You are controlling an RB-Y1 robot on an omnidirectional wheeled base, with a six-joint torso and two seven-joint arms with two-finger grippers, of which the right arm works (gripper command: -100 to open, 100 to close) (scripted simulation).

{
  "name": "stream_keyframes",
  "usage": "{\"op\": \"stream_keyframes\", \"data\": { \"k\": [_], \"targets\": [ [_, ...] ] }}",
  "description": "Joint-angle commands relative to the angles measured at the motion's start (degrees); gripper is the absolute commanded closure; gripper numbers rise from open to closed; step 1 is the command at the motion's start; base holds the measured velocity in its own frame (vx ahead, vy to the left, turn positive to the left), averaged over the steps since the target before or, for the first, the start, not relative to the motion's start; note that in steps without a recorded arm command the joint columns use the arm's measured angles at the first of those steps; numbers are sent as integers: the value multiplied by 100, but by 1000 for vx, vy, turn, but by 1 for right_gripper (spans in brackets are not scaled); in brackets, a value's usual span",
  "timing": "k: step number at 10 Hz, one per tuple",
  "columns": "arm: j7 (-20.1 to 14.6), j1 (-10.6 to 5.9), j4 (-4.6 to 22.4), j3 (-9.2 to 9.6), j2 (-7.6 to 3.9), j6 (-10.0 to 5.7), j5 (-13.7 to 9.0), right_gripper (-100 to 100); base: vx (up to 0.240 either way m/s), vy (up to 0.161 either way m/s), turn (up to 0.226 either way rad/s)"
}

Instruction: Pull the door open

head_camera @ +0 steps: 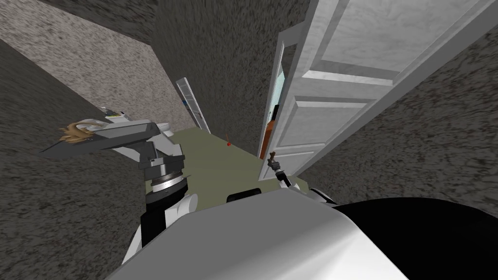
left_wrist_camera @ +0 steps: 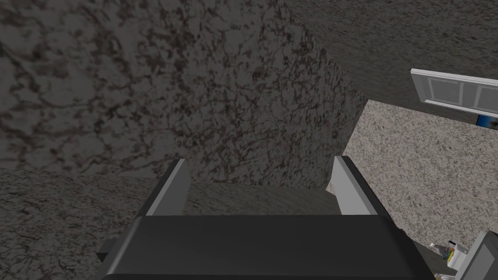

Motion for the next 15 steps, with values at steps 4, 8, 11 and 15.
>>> {"op": "stream_keyframes", "data": {
  "k": [4,8,11,15],
  "targets": [
    [-229,177,-112,228,-167,-176,126,100,-170,-51,65],
    [-541,343,-116,497,-413,-532,280,100,-180,-78,91],
    [-609,356,-114,564,-463,-607,320,100,-155,-47,44],
    [-798,601,-150,855,-674,-1067,522,100,-101,-36,-24]
  ]
}}
